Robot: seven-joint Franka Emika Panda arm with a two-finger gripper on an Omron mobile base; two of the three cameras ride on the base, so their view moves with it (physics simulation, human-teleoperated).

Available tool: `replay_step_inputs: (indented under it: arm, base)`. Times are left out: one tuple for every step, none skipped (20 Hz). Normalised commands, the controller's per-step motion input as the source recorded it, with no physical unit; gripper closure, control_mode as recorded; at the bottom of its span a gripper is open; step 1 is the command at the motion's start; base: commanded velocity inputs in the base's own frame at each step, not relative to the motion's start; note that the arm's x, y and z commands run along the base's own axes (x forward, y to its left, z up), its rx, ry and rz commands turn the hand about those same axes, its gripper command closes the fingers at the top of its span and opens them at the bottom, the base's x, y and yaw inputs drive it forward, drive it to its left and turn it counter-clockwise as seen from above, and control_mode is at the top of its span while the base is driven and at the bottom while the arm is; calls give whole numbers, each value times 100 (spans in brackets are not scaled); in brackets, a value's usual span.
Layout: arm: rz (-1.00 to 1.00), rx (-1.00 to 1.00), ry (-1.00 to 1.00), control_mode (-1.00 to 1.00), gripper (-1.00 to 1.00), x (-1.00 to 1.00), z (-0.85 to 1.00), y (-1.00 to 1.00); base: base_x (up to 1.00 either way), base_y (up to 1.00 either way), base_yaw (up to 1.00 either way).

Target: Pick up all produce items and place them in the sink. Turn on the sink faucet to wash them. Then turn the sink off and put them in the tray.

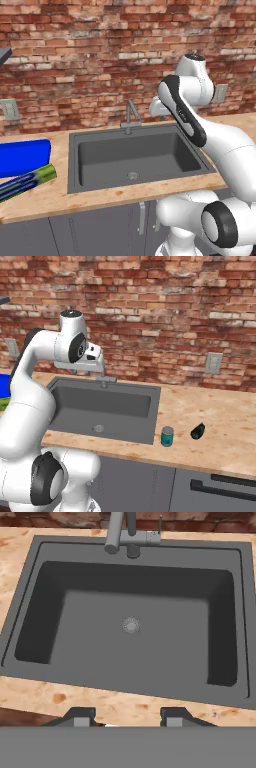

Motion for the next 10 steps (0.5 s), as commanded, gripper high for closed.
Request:
replay_step_inputs:
  arm:
    - [0, 0, 0, -100, -100, -7, 0, 0]
    - [-4, 0, 0, -100, -100, 0, 0, 0]
    - [-8, 3, 0, -100, -100, 0, 0, -14]
    - [-10, 6, 0, -100, -100, 0, 0, -29]
    - [-9, 10, 0, -100, -100, 0, 0, -58]
    - [-9, 10, 1, -100, -100, 0, 0, -66]
    - [-9, 12, 0, -100, -100, 0, 0, -79]
    - [-11, 13, 3, -100, -100, 0, 0, -80]
    - [-12, 12, 3, -100, -100, 0, 0, -75]
    - [-11, 12, 4, -100, -100, 0, 0, -73]
  base:
    - [0, 0, 0]
    - [0, 0, 0]
    - [0, 0, 0]
    - [0, 0, 0]
    - [0, 0, 0]
    - [0, 0, 0]
    - [0, 0, 0]
    - [0, 0, 0]
    - [0, 0, 0]
    - [0, 0, 0]
